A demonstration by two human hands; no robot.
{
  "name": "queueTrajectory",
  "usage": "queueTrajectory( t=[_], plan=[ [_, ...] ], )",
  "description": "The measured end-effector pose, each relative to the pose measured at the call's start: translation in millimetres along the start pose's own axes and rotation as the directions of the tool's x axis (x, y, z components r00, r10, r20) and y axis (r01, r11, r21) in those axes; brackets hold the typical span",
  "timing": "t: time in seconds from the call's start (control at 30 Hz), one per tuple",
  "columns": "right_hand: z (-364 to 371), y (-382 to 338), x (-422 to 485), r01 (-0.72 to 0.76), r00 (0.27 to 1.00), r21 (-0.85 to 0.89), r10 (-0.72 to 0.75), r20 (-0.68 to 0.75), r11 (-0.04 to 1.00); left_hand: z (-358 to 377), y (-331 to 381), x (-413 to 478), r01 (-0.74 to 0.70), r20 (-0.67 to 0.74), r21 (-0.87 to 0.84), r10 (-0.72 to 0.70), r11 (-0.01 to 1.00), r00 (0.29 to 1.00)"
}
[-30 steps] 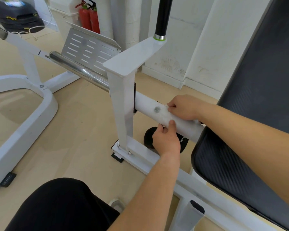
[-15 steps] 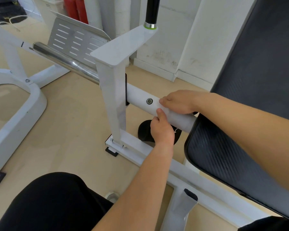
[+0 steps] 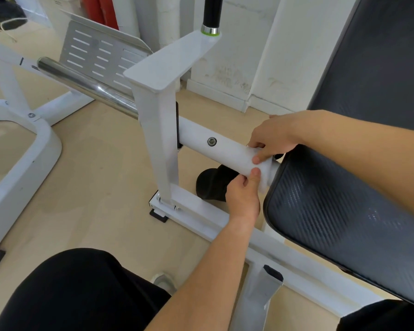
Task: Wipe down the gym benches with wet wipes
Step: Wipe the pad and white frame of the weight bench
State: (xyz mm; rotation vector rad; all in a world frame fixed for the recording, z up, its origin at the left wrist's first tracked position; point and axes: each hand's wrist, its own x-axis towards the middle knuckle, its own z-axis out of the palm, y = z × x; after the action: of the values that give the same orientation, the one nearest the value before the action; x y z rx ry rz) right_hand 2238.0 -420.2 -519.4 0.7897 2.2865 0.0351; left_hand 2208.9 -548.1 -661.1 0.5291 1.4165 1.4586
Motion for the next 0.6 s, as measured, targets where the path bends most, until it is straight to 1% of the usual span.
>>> queueTrajectory(
  t=[0.03,0.1,0.17,0.23,0.27,0.37,0.5,0.57,0.6],
  plan=[
    [1.3,0.3,2.5,-0.004,1.000,0.036,0.004,-0.016,0.999,-2.0,4.2,1.3,-0.004,-0.026,-0.014,0.004,1.000,1.000],
    [3.3,-3.0,9.5,-0.001,0.998,0.116,0.008,-0.054,0.993,-8.9,14.2,9.6,-0.009,-0.125,-0.044,0.003,0.999,0.992],
    [1.9,-10.0,18.8,0.008,0.991,0.207,0.020,-0.131,0.978,-20.0,24.6,22.3,-0.010,-0.221,-0.079,-0.008,0.997,0.975],
    [-3.2,-18.4,26.4,0.022,0.979,0.255,0.031,-0.200,0.967,-29.7,32.0,27.4,-0.021,-0.271,-0.107,-0.008,0.994,0.962],
    [-6.1,-20.9,28.4,0.029,0.977,0.258,0.027,-0.210,0.966,-31.1,33.6,25.5,-0.026,-0.273,-0.098,-0.002,0.995,0.962],
    [-8.0,-15.9,23.6,0.050,0.989,0.221,-0.017,-0.146,0.974,-22.5,25.8,13.1,-0.025,-0.216,-0.035,0.017,0.999,0.976],
    [-2.5,-0.2,2.3,0.028,1.000,0.139,-0.029,0.004,0.990,-11.5,8.8,5.3,-0.015,-0.014,-0.012,0.015,1.000,1.000],
    [0.4,0.8,-1.1,0.003,1.000,0.103,-0.005,0.024,0.995,-11.1,3.8,4.2,-0.016,0.057,0.053,0.013,0.998,0.998],
    [0.6,-1.2,-0.1,-0.009,1.000,0.104,0.007,0.015,0.995,-12.9,4.7,4.5,-0.014,0.051,0.060,0.011,0.998,0.999]
  ],
)
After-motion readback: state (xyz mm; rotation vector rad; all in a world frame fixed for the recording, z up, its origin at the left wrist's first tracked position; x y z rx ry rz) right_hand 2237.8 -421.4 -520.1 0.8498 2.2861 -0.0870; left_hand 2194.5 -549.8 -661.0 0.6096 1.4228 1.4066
